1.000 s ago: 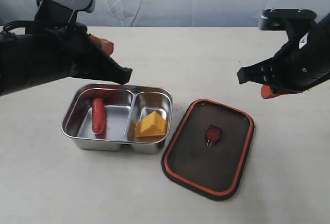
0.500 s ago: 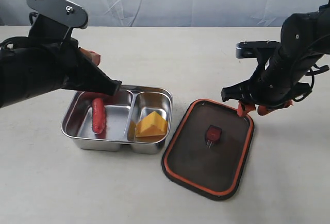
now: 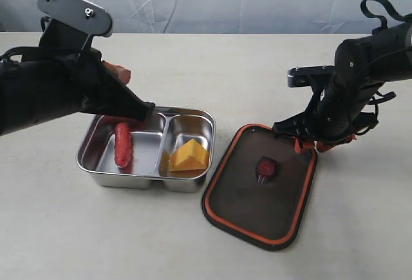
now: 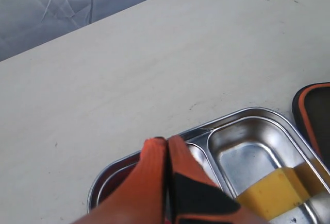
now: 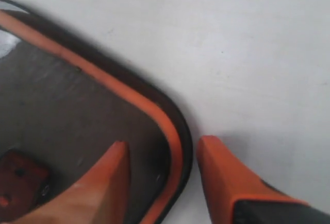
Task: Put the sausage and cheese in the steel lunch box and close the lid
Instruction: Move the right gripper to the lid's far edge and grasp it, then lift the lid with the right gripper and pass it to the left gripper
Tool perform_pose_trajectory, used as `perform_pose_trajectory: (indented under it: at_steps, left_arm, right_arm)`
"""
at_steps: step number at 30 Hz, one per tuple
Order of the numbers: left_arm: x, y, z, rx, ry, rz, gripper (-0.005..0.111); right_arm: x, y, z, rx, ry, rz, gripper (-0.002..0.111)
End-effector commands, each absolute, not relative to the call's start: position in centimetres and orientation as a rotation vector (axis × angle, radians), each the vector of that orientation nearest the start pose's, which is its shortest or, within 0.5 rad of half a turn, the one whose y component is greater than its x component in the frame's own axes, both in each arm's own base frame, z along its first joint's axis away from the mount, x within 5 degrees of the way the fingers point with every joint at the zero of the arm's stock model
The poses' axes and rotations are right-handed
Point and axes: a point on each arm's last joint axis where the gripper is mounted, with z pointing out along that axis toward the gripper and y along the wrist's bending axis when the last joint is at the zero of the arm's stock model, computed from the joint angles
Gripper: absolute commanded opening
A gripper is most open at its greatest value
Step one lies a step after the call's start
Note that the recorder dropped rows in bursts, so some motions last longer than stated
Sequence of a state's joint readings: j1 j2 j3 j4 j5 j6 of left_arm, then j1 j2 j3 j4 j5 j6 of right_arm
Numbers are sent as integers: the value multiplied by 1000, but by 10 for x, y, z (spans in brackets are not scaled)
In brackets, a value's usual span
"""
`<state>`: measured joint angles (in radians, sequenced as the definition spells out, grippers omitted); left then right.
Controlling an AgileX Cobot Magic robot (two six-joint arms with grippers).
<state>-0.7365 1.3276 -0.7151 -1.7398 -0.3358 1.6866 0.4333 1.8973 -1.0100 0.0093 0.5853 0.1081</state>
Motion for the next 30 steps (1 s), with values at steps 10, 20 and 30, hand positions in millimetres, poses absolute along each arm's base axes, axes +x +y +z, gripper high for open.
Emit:
perform_pose_trajectory:
  at_steps: [10,20,30]
  left_arm:
    - [218,-158,253,519,2056,-125,0]
    - [196,-194,257,624,2054,-723,20]
    - [200,-179,267,500,2108,-1205,35]
  right_arm:
    - [307,137,112,-551,2928,7,-1]
    - [300,122,181,-702,2738,-155,-1]
    - [272,111,270,-579,2490,-35,-1]
